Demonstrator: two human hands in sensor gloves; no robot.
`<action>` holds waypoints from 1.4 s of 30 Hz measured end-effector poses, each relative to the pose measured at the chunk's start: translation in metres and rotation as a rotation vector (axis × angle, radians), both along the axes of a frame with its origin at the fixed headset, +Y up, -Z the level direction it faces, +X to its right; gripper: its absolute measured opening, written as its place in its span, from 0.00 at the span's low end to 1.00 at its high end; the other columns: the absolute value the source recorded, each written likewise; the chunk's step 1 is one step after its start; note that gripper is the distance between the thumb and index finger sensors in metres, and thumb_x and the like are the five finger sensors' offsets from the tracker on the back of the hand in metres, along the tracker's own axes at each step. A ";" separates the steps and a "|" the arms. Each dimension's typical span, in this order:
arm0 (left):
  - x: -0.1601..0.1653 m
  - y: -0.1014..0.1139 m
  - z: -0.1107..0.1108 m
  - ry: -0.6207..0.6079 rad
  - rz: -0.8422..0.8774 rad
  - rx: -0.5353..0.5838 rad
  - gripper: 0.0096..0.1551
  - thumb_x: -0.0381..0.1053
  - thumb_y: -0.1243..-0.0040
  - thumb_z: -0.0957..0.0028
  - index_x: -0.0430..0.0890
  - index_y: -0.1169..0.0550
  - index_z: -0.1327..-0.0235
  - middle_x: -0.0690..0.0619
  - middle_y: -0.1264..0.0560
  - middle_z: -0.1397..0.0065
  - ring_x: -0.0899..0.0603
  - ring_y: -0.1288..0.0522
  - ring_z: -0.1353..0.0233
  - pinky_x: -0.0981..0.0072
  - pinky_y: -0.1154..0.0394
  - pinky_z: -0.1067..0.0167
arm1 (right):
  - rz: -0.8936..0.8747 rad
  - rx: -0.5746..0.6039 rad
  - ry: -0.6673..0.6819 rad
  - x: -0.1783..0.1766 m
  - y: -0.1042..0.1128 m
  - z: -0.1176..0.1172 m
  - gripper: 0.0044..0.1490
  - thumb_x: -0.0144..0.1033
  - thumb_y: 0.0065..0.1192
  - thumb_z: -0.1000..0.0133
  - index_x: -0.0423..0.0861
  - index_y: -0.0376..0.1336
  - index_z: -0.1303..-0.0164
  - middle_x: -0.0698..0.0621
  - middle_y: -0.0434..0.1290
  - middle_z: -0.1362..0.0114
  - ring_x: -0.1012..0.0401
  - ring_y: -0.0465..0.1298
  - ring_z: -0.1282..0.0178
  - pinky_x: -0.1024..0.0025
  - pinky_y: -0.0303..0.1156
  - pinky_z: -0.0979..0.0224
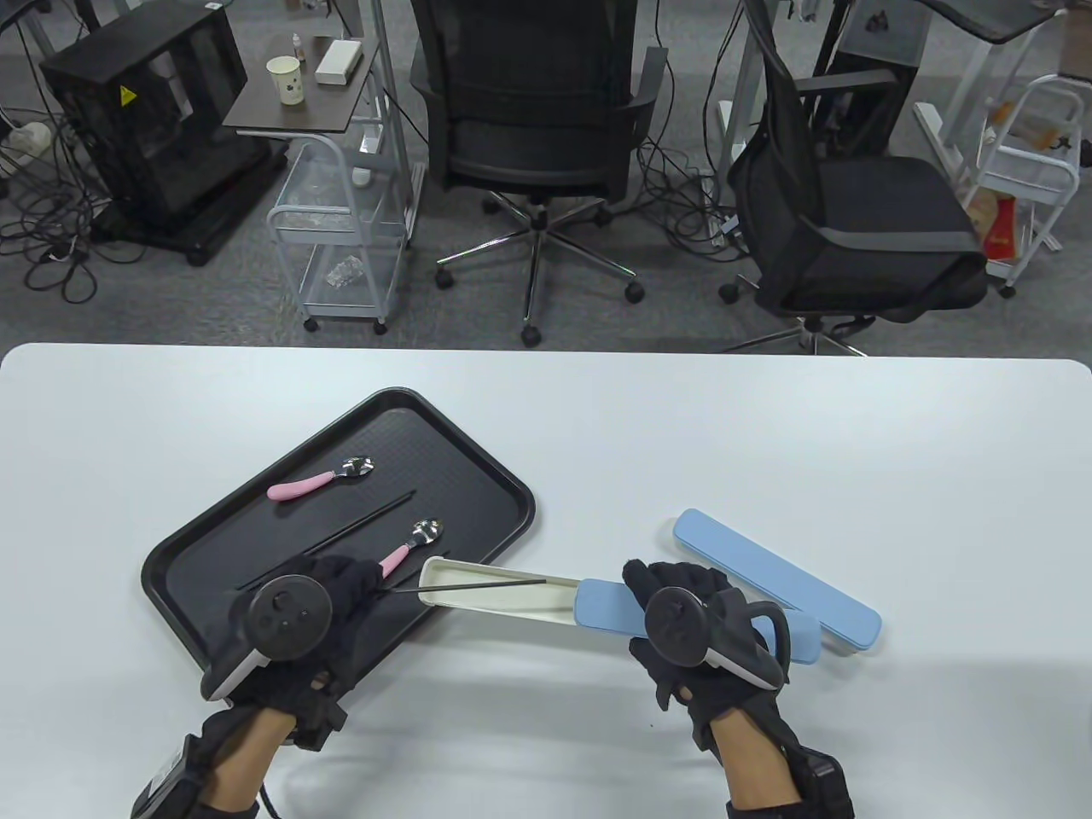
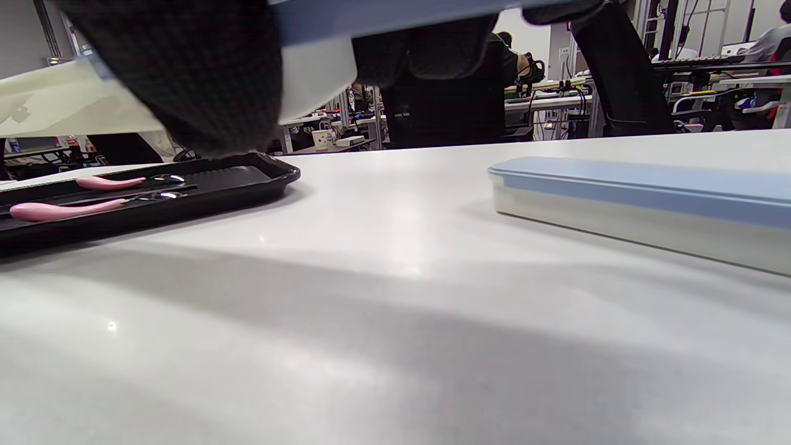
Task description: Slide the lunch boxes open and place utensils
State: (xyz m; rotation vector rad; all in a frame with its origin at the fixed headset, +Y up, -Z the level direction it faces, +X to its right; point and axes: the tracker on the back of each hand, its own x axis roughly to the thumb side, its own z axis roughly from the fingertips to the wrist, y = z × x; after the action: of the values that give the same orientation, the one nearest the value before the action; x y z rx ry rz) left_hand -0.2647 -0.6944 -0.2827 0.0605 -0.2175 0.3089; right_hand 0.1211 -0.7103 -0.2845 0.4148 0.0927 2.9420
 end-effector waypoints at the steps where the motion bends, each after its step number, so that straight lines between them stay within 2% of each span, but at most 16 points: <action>1: 0.002 -0.002 0.001 0.001 -0.023 0.006 0.23 0.48 0.36 0.49 0.57 0.23 0.39 0.48 0.27 0.31 0.37 0.33 0.34 0.38 0.49 0.29 | 0.001 0.002 0.003 -0.001 0.001 0.000 0.53 0.46 0.74 0.50 0.55 0.46 0.19 0.46 0.54 0.19 0.44 0.56 0.17 0.36 0.48 0.19; 6: 0.014 -0.006 0.007 -0.024 -0.085 0.042 0.22 0.48 0.35 0.49 0.57 0.22 0.40 0.48 0.26 0.32 0.38 0.32 0.34 0.38 0.49 0.29 | 0.002 0.005 0.026 -0.007 0.002 0.004 0.53 0.46 0.74 0.50 0.55 0.46 0.19 0.46 0.54 0.19 0.44 0.56 0.17 0.36 0.48 0.19; 13: 0.052 -0.003 0.023 -0.135 -0.191 0.175 0.22 0.48 0.34 0.50 0.57 0.21 0.41 0.48 0.25 0.33 0.39 0.31 0.35 0.39 0.47 0.30 | 0.014 0.006 0.081 -0.024 0.004 0.011 0.53 0.46 0.74 0.50 0.55 0.47 0.19 0.46 0.54 0.19 0.44 0.56 0.17 0.36 0.48 0.19; 21: 0.079 0.000 0.039 -0.212 -0.286 0.238 0.22 0.48 0.31 0.51 0.57 0.19 0.42 0.51 0.24 0.35 0.40 0.30 0.37 0.40 0.44 0.31 | 0.013 0.025 0.135 -0.040 0.007 0.019 0.53 0.47 0.73 0.50 0.54 0.47 0.19 0.46 0.55 0.19 0.45 0.57 0.18 0.36 0.49 0.19; 28: 0.076 0.000 0.038 -0.201 -0.271 0.227 0.22 0.49 0.31 0.50 0.56 0.19 0.42 0.51 0.24 0.34 0.40 0.30 0.36 0.40 0.44 0.31 | 0.004 0.027 0.140 -0.040 0.005 0.019 0.53 0.48 0.73 0.50 0.54 0.47 0.19 0.46 0.55 0.19 0.44 0.57 0.18 0.36 0.49 0.19; 35: 0.070 0.001 0.036 -0.189 -0.223 0.239 0.26 0.51 0.33 0.50 0.56 0.23 0.36 0.51 0.27 0.30 0.40 0.32 0.33 0.41 0.45 0.31 | -0.010 0.014 0.125 -0.037 0.004 0.017 0.53 0.49 0.72 0.50 0.54 0.47 0.19 0.45 0.55 0.19 0.44 0.57 0.18 0.36 0.50 0.20; 39: 0.045 0.011 0.028 -0.094 -0.102 0.235 0.27 0.51 0.33 0.49 0.55 0.23 0.35 0.51 0.28 0.28 0.39 0.33 0.32 0.41 0.46 0.30 | -0.001 0.025 0.086 -0.027 0.005 0.014 0.53 0.49 0.72 0.50 0.54 0.47 0.19 0.45 0.55 0.19 0.44 0.58 0.18 0.36 0.50 0.20; 42: 0.024 0.011 0.017 -0.009 -0.056 0.187 0.29 0.54 0.32 0.50 0.55 0.24 0.34 0.51 0.28 0.26 0.39 0.34 0.31 0.41 0.48 0.30 | -0.009 0.034 0.058 -0.020 0.006 0.012 0.53 0.49 0.72 0.50 0.54 0.47 0.19 0.45 0.55 0.20 0.44 0.58 0.19 0.36 0.50 0.20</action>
State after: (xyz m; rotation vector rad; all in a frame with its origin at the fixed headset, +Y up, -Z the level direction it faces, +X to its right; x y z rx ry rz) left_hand -0.2412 -0.6837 -0.2660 0.2380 -0.2560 0.2323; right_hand 0.1009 -0.7047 -0.2721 0.5042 0.0487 2.9272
